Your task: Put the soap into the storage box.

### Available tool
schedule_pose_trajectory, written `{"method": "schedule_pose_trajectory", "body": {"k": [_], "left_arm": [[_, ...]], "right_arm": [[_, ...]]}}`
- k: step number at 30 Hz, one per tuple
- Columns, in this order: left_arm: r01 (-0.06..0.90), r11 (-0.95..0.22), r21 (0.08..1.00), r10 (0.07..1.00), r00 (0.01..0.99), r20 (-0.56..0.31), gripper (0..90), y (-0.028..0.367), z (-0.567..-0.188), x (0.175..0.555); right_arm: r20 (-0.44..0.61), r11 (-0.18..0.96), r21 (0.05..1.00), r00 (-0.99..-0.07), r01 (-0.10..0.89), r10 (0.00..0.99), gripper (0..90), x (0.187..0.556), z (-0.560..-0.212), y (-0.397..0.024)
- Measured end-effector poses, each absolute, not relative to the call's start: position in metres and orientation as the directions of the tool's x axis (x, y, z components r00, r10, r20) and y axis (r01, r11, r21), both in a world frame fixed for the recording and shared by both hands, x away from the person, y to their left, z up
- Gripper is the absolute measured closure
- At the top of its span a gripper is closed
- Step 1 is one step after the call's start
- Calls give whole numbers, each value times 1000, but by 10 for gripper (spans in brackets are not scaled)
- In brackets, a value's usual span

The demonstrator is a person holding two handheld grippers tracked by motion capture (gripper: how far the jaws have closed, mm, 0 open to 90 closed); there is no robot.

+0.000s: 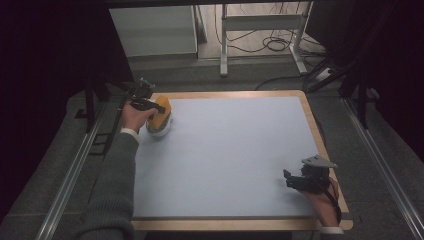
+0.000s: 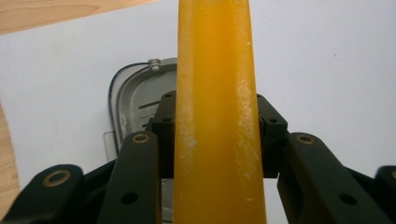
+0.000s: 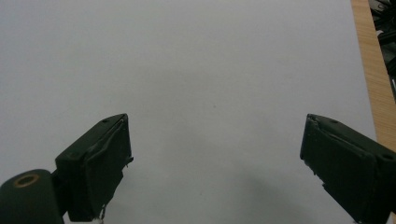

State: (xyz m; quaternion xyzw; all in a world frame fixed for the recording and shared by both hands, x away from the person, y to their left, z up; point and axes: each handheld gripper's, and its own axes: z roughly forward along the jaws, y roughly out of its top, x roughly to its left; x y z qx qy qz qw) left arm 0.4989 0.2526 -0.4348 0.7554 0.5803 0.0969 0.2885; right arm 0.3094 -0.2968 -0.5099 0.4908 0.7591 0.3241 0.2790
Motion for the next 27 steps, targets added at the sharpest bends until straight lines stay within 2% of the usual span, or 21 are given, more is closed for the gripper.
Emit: {"method": "schedule_pose_trajectory", "body": {"k": [11, 27], "left_arm": [[830, -87, 551, 945, 243, -217, 607, 263, -444, 500], [836, -53, 547, 947, 216, -238, 607, 264, -461, 499]], "right_arm": [[-105, 306, 765, -360, 567, 927, 89, 309, -510, -297], [-111, 313, 762, -361, 567, 926, 88, 309, -511, -297]]}}
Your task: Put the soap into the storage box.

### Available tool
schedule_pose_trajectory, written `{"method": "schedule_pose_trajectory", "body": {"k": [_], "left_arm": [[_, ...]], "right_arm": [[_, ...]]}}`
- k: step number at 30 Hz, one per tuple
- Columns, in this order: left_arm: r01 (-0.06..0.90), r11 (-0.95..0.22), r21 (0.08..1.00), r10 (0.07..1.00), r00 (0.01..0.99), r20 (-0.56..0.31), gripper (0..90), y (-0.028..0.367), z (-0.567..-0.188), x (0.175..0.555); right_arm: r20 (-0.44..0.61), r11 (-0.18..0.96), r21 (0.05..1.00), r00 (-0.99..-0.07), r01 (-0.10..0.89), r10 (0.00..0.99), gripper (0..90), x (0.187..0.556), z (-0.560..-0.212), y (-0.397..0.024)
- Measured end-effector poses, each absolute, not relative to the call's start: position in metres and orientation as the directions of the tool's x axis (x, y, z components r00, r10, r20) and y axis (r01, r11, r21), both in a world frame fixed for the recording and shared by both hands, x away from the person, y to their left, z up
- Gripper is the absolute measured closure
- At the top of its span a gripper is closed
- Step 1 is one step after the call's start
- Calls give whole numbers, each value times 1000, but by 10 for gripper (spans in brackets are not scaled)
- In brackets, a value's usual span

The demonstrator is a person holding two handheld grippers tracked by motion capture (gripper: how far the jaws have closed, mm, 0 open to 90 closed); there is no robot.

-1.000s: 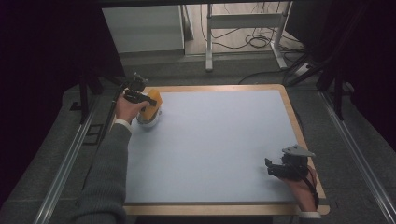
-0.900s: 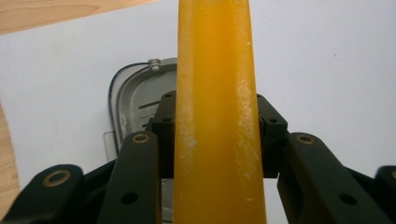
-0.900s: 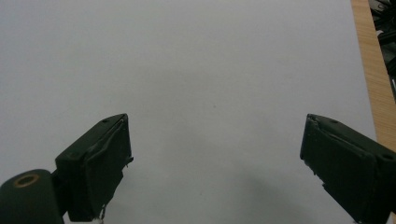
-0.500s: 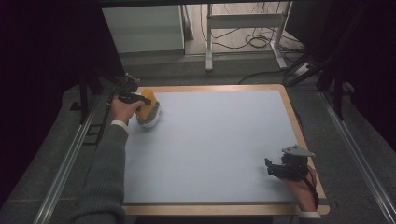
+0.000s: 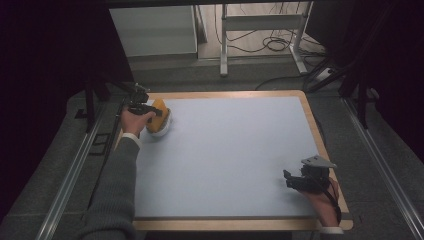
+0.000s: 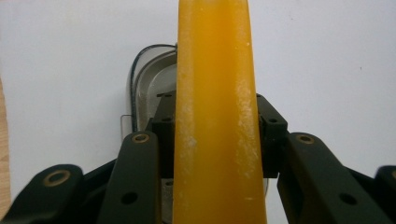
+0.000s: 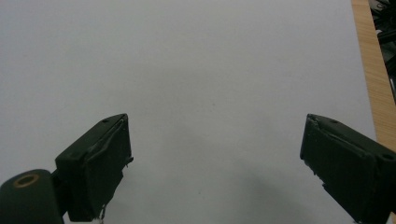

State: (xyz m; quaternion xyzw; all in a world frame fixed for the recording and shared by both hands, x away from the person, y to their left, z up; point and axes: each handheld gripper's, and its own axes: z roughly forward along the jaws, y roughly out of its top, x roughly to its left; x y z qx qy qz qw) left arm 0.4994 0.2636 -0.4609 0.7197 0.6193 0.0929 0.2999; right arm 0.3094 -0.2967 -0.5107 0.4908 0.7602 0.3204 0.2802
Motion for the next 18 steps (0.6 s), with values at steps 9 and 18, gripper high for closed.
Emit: {"method": "schedule_pose_trajectory", "body": {"k": [9, 18], "left_arm": [[834, -41, 551, 948, 206, -241, 606, 265, -464, 502], [807, -30, 590, 944, 216, -248, 545, 263, -454, 500]], "right_arm": [[-121, 319, 758, -358, 568, 926, 88, 310, -511, -297], [-122, 319, 758, -356, 570, 926, 89, 310, -512, -297]]}}
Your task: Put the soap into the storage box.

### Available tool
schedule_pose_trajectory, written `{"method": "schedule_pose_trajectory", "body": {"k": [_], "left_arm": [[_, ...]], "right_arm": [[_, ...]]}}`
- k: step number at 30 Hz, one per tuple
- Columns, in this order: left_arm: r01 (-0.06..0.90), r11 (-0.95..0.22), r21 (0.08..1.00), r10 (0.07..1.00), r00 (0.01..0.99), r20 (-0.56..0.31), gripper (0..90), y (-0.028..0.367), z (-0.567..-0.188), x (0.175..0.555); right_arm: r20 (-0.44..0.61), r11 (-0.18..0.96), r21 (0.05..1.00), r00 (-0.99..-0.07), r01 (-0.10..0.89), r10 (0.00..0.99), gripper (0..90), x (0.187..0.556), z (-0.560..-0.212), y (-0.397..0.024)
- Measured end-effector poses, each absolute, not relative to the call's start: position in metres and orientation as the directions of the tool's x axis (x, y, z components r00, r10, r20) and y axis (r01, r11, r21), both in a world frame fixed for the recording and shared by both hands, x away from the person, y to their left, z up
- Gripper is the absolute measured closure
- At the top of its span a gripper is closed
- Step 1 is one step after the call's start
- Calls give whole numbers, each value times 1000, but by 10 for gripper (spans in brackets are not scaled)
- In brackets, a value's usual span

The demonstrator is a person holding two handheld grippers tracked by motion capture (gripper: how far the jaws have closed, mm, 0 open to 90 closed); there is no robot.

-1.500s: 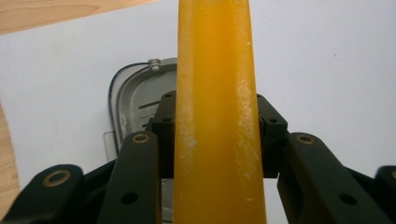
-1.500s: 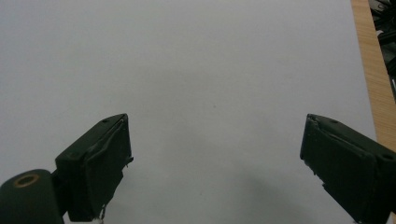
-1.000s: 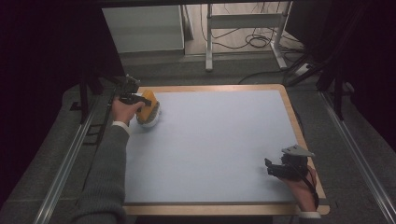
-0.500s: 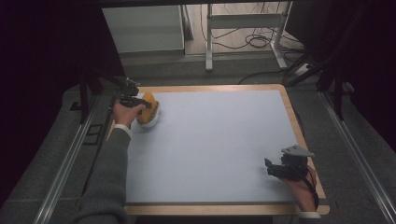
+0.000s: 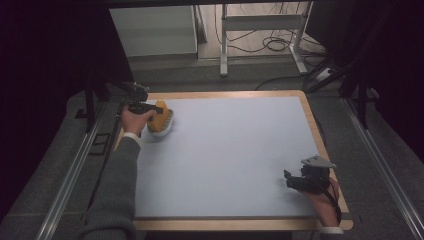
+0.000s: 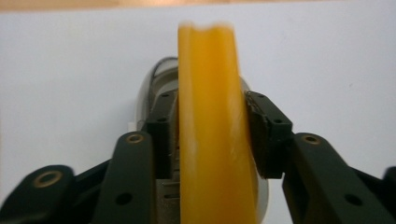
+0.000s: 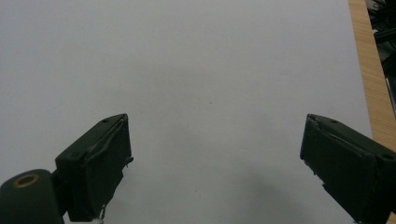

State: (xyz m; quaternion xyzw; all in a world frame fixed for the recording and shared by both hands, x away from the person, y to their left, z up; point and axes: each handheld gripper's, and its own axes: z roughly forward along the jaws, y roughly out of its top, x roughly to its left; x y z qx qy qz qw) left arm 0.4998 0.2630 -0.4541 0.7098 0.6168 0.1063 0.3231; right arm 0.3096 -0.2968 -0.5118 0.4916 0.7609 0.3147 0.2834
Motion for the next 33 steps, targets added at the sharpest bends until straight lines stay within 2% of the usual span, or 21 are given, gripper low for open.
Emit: {"method": "schedule_pose_trajectory", "body": {"k": [5, 11, 22, 33], "left_arm": [[808, -58, 586, 958, 211, -196, 432, 263, -449, 496], [791, -63, 608, 963, 208, -171, 353, 271, -443, 488], [739, -72, 670, 930, 292, -223, 308, 275, -435, 457], [681, -172, 712, 882, 428, -196, 290, 259, -438, 417]], "right_arm": [[-125, 324, 758, -362, 566, 924, 88, 309, -511, -295], [-125, 323, 759, -360, 566, 925, 88, 310, -511, -296], [-122, 322, 761, -364, 563, 923, 88, 310, -510, -294], [-126, 324, 761, -362, 562, 924, 88, 311, -510, -294]]}}
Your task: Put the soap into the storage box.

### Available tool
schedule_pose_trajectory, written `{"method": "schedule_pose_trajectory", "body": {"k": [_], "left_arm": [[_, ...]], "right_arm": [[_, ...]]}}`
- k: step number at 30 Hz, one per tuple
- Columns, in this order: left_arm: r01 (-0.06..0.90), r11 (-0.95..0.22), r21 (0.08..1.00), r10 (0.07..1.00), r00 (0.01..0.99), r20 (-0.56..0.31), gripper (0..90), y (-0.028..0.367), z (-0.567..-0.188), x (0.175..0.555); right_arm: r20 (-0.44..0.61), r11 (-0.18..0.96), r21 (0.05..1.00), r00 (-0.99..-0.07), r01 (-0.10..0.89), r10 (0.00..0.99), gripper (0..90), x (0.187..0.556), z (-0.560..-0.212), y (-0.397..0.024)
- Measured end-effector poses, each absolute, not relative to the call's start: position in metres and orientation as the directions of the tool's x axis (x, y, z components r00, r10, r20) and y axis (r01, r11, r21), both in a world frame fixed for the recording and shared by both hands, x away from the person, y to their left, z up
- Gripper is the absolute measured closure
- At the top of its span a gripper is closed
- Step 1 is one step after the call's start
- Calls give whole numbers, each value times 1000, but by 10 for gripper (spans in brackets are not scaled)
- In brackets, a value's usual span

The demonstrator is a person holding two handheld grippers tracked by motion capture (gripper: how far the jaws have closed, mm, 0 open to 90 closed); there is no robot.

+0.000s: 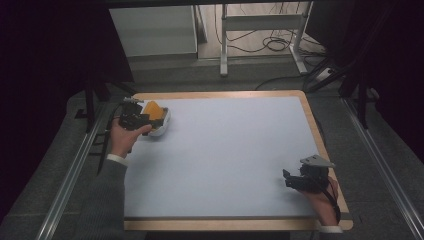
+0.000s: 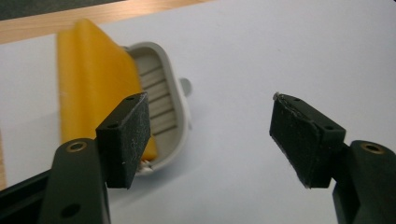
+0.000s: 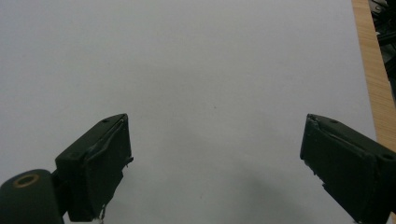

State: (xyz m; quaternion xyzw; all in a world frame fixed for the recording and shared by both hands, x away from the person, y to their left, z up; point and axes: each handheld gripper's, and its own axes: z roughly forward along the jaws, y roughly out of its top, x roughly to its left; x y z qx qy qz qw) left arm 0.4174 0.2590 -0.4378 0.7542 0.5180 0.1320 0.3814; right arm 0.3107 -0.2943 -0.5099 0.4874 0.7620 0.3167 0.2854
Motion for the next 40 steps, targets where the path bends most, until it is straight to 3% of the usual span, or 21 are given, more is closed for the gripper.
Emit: {"method": "schedule_pose_trajectory", "body": {"k": [5, 21, 26, 40], "left_arm": [[659, -222, 718, 847, 496, -193, 284, 248, -451, 393], [665, -270, 696, 806, 552, -214, 273, 234, -504, 338], [672, -234, 702, 797, 547, -257, 272, 235, -517, 329], [679, -267, 684, 796, 555, -240, 264, 230, -521, 328]], "right_arm": [[-130, 326, 763, -362, 558, 923, 89, 309, -508, -293], [-139, 328, 761, -354, 559, 925, 88, 307, -507, -293], [-141, 329, 766, -355, 552, 924, 88, 307, -506, -293], [-150, 343, 773, -371, 534, 916, 88, 306, -506, -292]]}}
